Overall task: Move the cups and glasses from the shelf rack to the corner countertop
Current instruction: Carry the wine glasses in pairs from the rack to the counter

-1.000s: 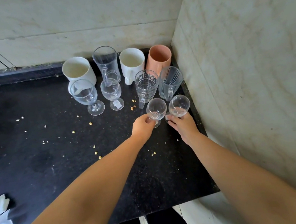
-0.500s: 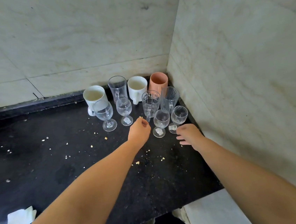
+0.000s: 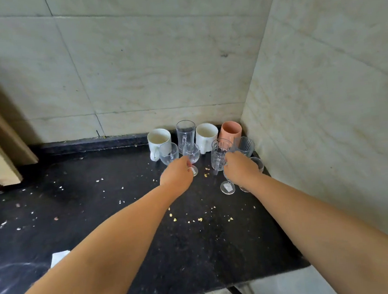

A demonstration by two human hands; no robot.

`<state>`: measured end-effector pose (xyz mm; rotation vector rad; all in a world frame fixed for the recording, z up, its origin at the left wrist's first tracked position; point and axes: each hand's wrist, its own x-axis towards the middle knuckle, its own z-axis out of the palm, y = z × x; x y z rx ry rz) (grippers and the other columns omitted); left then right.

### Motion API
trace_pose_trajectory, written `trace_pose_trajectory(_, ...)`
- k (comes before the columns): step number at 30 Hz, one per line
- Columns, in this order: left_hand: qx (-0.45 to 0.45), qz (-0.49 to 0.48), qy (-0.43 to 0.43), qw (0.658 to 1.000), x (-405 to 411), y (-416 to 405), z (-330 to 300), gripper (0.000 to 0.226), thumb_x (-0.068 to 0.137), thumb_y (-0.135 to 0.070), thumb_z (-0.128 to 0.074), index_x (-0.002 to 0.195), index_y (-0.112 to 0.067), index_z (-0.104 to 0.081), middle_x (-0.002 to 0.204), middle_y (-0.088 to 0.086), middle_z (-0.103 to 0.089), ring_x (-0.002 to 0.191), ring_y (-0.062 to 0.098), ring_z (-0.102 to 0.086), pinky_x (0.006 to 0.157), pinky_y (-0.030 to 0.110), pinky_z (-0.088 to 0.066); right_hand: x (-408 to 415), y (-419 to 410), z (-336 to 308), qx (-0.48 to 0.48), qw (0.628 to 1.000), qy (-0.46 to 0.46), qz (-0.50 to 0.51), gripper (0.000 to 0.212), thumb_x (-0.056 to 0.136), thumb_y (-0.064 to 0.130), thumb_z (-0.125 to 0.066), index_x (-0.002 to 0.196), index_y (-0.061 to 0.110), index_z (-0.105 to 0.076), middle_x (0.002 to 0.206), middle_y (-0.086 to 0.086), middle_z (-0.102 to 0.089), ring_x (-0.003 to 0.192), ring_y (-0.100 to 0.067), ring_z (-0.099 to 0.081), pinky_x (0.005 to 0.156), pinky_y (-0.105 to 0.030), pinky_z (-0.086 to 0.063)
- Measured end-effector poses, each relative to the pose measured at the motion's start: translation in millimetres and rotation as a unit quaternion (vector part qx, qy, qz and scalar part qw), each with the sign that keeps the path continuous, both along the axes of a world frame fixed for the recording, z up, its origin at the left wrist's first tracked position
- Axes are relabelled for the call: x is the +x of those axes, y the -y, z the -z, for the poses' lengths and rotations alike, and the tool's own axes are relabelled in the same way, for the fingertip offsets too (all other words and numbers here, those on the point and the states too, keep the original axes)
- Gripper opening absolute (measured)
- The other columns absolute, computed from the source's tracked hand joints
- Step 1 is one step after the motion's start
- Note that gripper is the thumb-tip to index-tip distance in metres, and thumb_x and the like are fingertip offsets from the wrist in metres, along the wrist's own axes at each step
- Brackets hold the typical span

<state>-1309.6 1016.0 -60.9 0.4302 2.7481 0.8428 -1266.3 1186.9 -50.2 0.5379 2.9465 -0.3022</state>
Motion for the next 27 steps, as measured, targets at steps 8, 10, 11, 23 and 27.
trace_pose_trajectory(8, -0.001, -0.183, -0.021, 0.983, 37.8, 68.8, -10.9, 0.026, 0.091, -0.016, -0.042, 0.112, -0.015, -0.058, 0.115, 0.006, -0.062, 0.1, 0.028, -0.06, 0.078, 0.036, -0.048, -15.4, 49.7, -20.1, 0.022, 0.982, -0.007, -0.188, 0.028, 0.096, 0.019, -0.043, 0.122, 0.009, -0.049, 0.125, -0.013, -0.051, 0.108, -0.035, -0.055, 0.077, -0.037, -0.042)
trace_pose_trajectory(10, -0.006, -0.226, -0.011, 0.974, 61.6, 85.7, -4.8, 0.026, 0.091, -0.017, -0.042, 0.112, -0.016, -0.058, 0.115, 0.005, -0.062, 0.101, 0.027, -0.06, 0.081, 0.037, -0.05, -13.0, 69.6, -17.9, 0.02, 0.971, -0.008, -0.24, 0.028, 0.096, 0.018, -0.042, 0.121, 0.009, -0.05, 0.126, -0.013, -0.05, 0.108, -0.035, -0.055, 0.079, -0.039, -0.045)
trace_pose_trajectory(11, -0.009, -0.241, -0.007, 0.971, 71.5, 92.5, -1.2, 0.027, 0.091, -0.018, -0.042, 0.113, -0.016, -0.058, 0.116, 0.005, -0.062, 0.102, 0.027, -0.06, 0.083, 0.038, -0.05, -10.8, 78.7, -17.2, 0.021, 0.966, -0.007, -0.257, 0.027, 0.097, 0.018, -0.041, 0.12, 0.008, -0.051, 0.125, -0.013, -0.051, 0.108, -0.035, -0.055, 0.08, -0.04, -0.048)
trace_pose_trajectory(23, -0.019, -0.469, 0.015, 0.883, 235.9, 196.0, 6.4, 0.023, 0.094, -0.015, -0.042, 0.106, -0.012, -0.061, 0.114, 0.01, -0.065, 0.106, 0.03, -0.06, 0.086, 0.031, -0.046, 77.0, 225.3, -8.8, 0.036, 0.882, 0.019, -0.47, 0.031, 0.099, 0.022, -0.039, 0.128, 0.014, -0.048, 0.128, -0.009, -0.052, 0.112, -0.031, -0.057, 0.085, -0.038, -0.047)
trace_pose_trajectory(27, -0.02, -0.536, 0.021, 0.843, 312.2, 234.9, 7.9, 0.025, 0.092, -0.018, -0.043, 0.106, -0.013, -0.063, 0.114, 0.009, -0.066, 0.105, 0.029, -0.061, 0.089, 0.037, -0.051, 126.1, 281.8, -5.3, 0.035, 0.846, 0.023, -0.531, 0.035, 0.098, 0.019, -0.037, 0.131, 0.014, -0.048, 0.129, -0.011, -0.055, 0.115, -0.032, -0.056, 0.088, -0.038, -0.047)
